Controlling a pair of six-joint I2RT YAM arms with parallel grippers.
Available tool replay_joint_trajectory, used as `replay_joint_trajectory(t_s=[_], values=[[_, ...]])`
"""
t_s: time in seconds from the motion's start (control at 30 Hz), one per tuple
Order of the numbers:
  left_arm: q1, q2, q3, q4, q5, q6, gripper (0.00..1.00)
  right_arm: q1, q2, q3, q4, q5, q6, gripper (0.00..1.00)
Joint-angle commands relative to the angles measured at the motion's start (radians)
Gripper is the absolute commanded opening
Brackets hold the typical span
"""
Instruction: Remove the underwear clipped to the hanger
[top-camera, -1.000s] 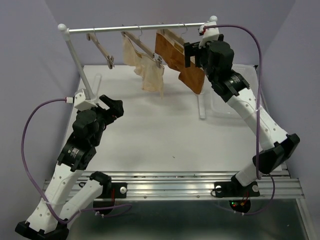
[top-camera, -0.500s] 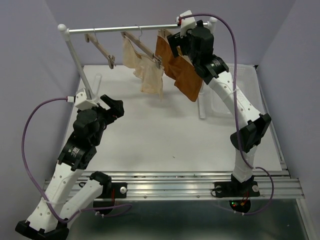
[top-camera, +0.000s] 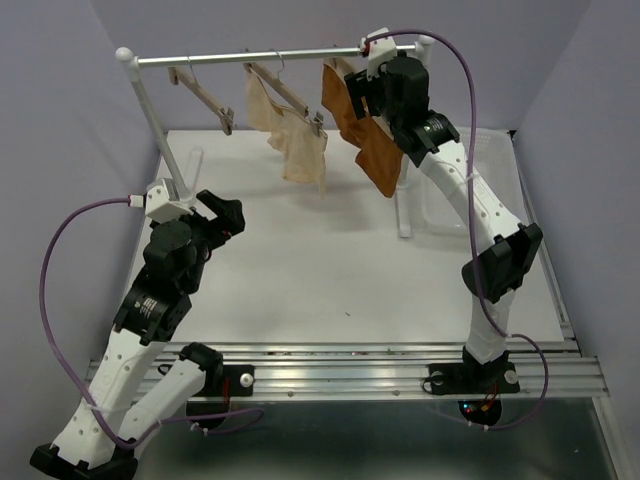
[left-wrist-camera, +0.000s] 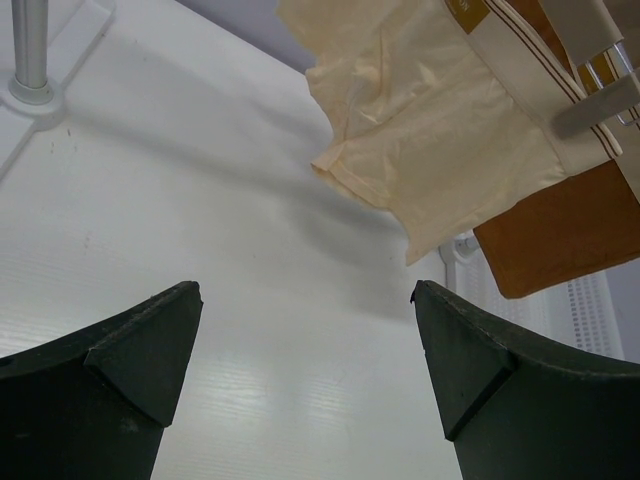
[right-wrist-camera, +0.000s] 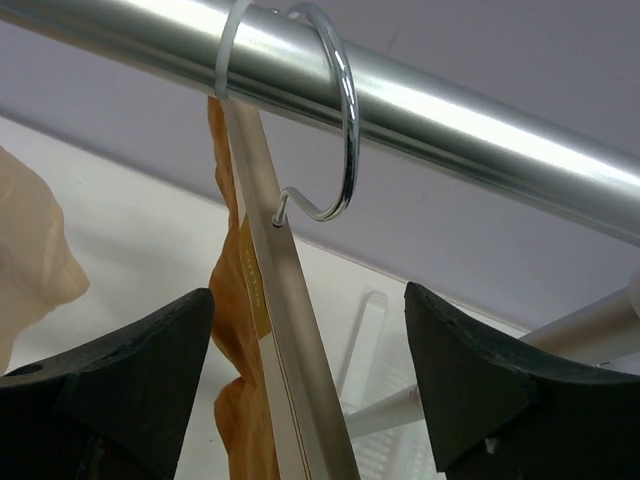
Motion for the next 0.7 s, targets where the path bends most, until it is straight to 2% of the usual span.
replay_joint_trajectory(t_s=[0.0,0.13,0.17,0.33,0.47,0.67], values=[[0.002,0.001,0.033,0.023,-0.035,0.019,0.99,-0.008,0.026,0.032,0.006,-0.042,0.024,0.8],[0.002,0.001,0.033,0.025,-0.038,0.015,0.99,-0.017,0.05,0.053,-0.004,-0.059,0.024,0.75],[0.002,0.001,0.03,0.025,-0.039,0.013,0.99,-0.017,0.053,0.057,-0.005,-0.06,0.024,0.7],[0.002,0.004,0.029,0.031,-0.05,0.004,0.99,-0.017,0.068,0.066,-0.005,-0.088,0.018,0.61],[0.002,0.008,0.029,0.04,-0.053,-0.002,0.99,-0.017,0.076,0.084,-0.004,-0.092,0.013,0.43],[0.002,0.027,0.026,0.056,-0.05,-0.016,0.99,-0.017,0.07,0.093,-0.002,-0.097,0.006,0.32]])
